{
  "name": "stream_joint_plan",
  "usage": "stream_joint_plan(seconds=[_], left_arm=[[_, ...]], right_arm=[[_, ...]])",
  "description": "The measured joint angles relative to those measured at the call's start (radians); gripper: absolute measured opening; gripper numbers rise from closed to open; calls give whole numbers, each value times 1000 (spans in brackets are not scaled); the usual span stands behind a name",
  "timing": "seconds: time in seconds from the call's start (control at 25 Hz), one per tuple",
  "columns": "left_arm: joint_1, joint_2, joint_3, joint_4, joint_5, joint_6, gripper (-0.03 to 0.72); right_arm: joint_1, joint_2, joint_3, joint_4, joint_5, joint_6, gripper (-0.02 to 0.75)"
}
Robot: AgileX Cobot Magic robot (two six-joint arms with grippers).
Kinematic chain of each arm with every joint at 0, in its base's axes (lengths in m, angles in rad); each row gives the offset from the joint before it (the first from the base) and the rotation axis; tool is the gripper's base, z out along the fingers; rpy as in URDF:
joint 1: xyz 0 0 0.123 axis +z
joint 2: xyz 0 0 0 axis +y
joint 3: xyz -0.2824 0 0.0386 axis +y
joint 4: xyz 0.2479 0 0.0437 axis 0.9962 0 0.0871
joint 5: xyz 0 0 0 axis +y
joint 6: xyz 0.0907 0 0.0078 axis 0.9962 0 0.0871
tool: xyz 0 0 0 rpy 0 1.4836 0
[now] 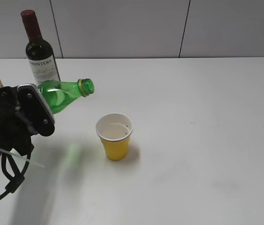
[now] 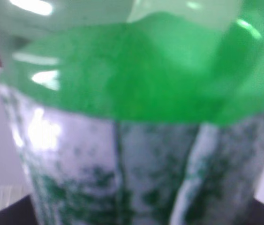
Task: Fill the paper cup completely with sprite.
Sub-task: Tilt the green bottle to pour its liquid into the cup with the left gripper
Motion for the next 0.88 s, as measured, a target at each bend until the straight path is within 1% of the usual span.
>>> stream_joint_plan(seconds=[0.24, 0.4, 0.56, 0.68, 0.88], left_arm=[[-32, 45, -2, -22, -54, 58, 449], [-53, 82, -38, -85, -64, 105, 448], [-59, 106, -89, -111, -86, 156, 447], [-59, 106, -91, -118, -108, 174, 447], [-59, 106, -91, -120, -121, 239, 447]], right_arm=[[0, 0, 0, 0, 0, 0, 594], [0, 0, 0, 0, 0, 0, 594], [0, 0, 0, 0, 0, 0, 594], [0, 0, 0, 0, 0, 0, 594], [0, 0, 0, 0, 0, 0, 594]])
